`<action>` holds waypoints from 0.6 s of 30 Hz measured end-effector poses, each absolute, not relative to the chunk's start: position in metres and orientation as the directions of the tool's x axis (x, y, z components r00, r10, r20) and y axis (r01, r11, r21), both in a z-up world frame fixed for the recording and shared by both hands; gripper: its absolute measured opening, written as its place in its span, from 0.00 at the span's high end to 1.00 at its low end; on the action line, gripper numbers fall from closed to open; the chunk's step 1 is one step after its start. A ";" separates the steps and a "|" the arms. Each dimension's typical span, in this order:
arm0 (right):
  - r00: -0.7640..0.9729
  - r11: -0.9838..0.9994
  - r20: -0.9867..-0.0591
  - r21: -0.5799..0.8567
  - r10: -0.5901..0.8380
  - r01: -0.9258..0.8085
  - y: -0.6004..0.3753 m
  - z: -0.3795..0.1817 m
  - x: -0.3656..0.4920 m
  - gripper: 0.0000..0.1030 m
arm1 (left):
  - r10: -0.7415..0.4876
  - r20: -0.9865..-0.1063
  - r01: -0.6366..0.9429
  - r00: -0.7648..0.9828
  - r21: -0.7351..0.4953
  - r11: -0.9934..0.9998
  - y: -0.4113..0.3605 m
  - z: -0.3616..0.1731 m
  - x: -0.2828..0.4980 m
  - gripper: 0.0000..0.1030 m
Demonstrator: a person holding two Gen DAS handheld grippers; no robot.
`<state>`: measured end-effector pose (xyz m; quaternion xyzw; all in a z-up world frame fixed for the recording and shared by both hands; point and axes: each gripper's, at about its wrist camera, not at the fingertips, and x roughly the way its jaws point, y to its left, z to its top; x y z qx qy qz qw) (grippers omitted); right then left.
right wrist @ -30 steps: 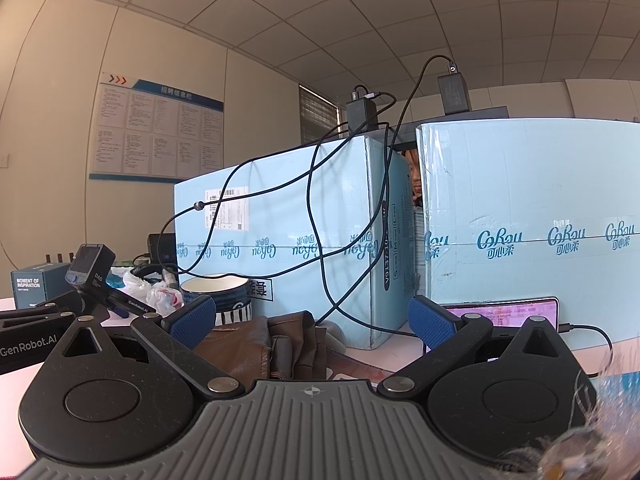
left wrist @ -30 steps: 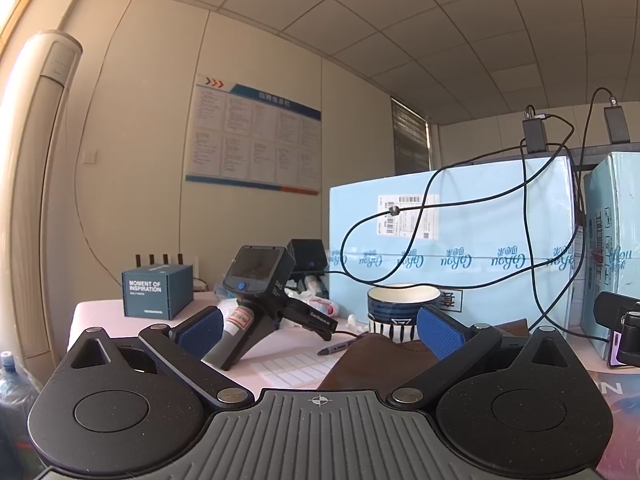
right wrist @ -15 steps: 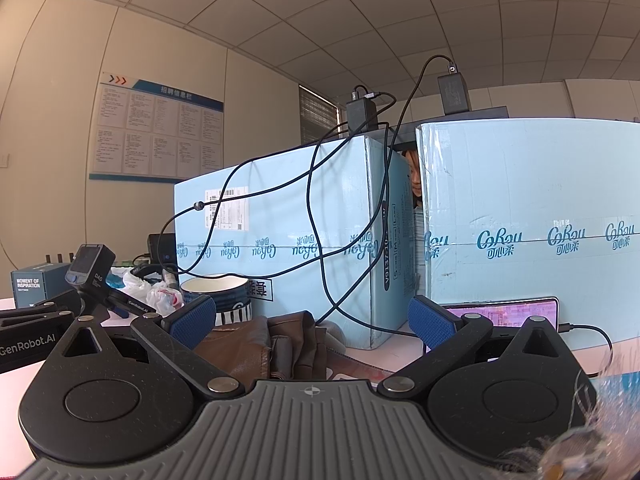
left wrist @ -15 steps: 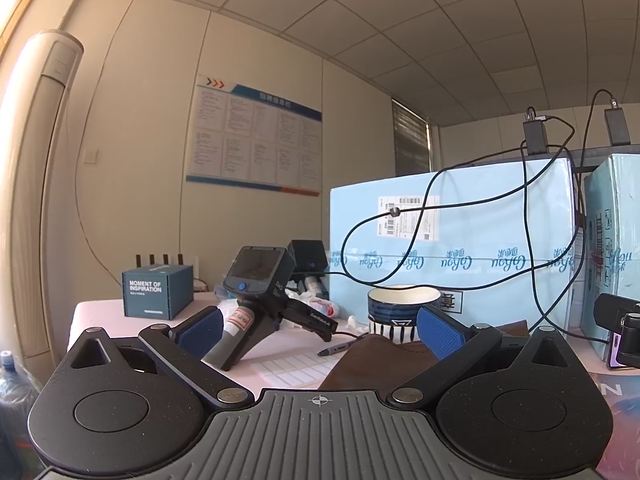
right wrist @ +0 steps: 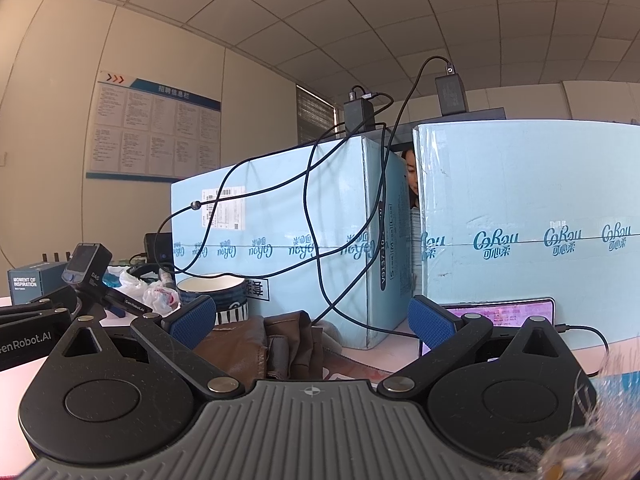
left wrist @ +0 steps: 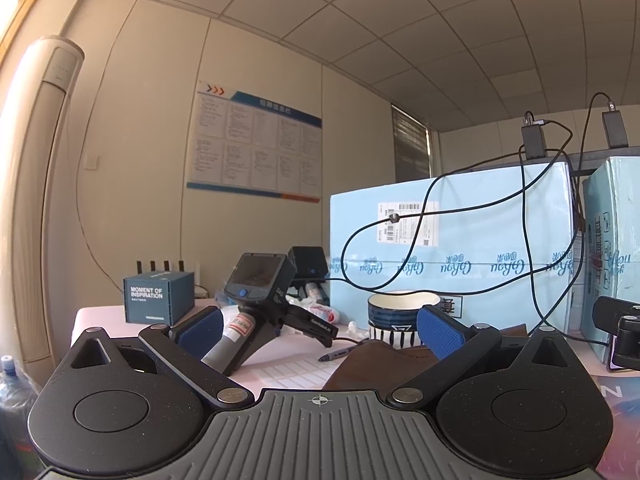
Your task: Fold clothes
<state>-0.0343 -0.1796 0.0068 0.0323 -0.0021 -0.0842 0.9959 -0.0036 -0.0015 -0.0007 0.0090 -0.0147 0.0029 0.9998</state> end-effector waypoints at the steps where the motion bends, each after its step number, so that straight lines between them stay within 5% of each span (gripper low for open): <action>1: 0.985 0.983 -0.001 0.063 -0.171 0.171 -0.179 0.007 -0.034 0.00 | 0.006 0.034 -0.007 0.999 0.017 1.000 -0.001 -0.001 -0.005 0.00; 18: 0.982 0.982 0.008 0.045 -0.186 0.186 -0.176 0.006 -0.037 0.00 | -0.060 0.078 0.065 0.995 -0.069 0.995 0.012 0.000 -0.012 0.00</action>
